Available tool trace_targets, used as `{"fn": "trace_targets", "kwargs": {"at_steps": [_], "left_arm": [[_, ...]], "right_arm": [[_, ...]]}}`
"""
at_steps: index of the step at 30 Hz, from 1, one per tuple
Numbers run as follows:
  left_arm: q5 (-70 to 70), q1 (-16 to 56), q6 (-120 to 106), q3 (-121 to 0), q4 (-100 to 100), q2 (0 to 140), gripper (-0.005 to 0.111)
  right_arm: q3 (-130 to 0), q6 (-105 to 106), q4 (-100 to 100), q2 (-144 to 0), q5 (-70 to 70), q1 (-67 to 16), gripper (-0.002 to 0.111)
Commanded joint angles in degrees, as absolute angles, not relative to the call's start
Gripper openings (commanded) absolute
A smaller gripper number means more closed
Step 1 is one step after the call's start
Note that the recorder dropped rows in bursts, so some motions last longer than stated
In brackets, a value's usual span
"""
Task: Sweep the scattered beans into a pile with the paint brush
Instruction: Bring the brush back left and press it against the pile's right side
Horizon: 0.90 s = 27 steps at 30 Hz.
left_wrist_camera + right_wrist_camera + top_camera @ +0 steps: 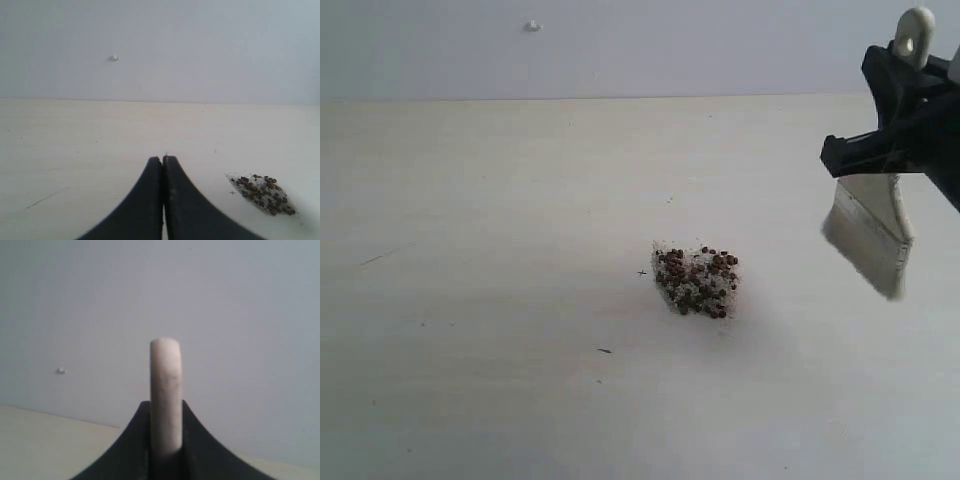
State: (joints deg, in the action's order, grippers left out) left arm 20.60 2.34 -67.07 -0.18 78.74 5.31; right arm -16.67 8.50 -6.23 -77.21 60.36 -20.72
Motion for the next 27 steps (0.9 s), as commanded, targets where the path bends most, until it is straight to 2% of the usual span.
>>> {"fn": "trace_targets", "kwargs": {"at_steps": [1, 4, 16, 27], "left_arm": [[20.8, 2.8, -67.3, 0.0, 78.7, 5.4, 0.000], [20.8, 2.8, -67.3, 0.0, 78.7, 5.4, 0.000], [20.8, 2.8, -67.3, 0.0, 78.7, 5.4, 0.000], [20.8, 2.8, -67.3, 0.0, 78.7, 5.4, 0.000]], "right_arm": [[-17.0, 7.0, -3.9, -82.0, 64.3, -19.8, 0.000], [-17.0, 4.1, -4.4, -86.7, 70.0, -19.8, 0.000], [-26.9, 0.8, -6.7, -100.8, 70.0, -19.8, 0.000], [-29.8, -3.5, -7.5, -105.5, 69.0, -19.9, 0.000]]}}
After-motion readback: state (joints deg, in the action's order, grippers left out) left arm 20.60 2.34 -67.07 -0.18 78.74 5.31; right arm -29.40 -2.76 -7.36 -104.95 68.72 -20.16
